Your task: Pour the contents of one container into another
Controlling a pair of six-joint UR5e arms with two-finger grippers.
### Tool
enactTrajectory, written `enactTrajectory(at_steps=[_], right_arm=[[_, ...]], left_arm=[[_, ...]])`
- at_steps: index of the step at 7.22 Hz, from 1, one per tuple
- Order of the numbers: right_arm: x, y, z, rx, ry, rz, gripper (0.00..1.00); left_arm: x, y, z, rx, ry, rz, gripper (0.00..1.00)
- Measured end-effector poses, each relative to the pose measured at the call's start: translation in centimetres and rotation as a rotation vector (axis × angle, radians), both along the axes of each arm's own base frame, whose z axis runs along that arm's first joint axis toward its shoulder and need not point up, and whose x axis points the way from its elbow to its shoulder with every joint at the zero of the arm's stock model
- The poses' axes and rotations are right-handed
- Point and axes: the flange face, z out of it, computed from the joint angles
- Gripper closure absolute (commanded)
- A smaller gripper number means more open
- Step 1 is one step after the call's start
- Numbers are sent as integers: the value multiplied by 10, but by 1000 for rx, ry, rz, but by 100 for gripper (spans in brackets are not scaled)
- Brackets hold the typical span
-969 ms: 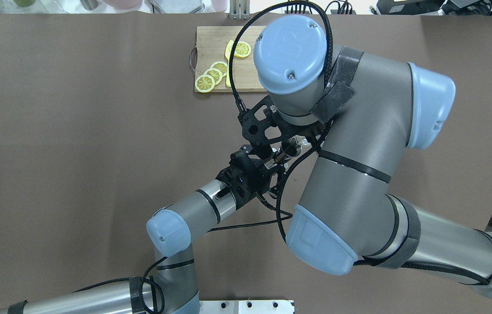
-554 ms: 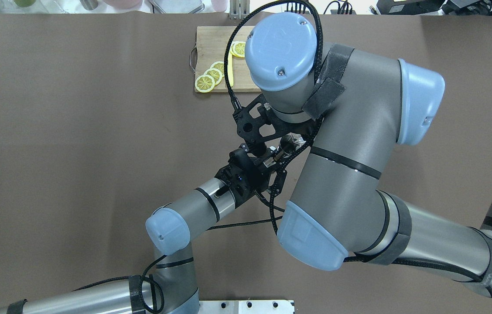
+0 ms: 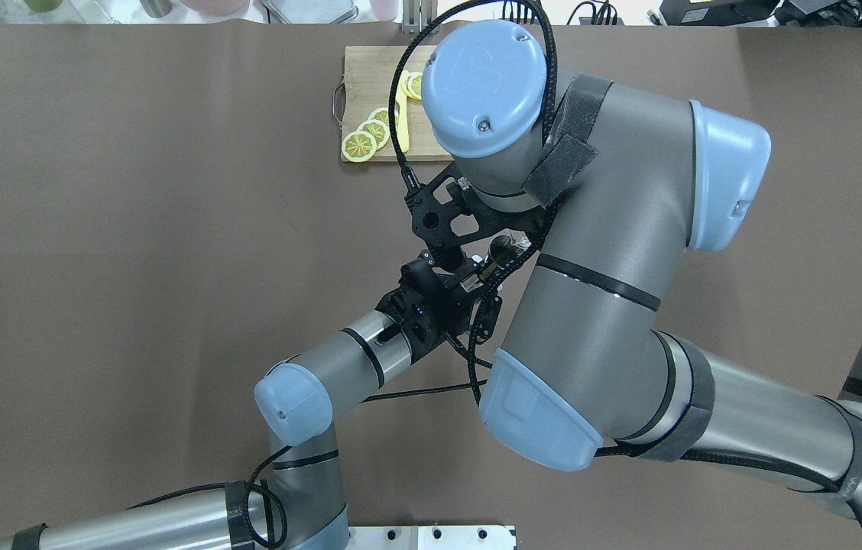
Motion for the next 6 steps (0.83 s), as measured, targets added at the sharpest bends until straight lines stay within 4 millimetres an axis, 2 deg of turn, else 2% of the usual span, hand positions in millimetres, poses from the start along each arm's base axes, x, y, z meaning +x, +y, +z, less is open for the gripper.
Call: enactTrajectory(at_steps=[6], right_arm=[[1,-2,0,23,16,13,100]], left_arm=[[-1,-1,0,-1,1,-1,100]])
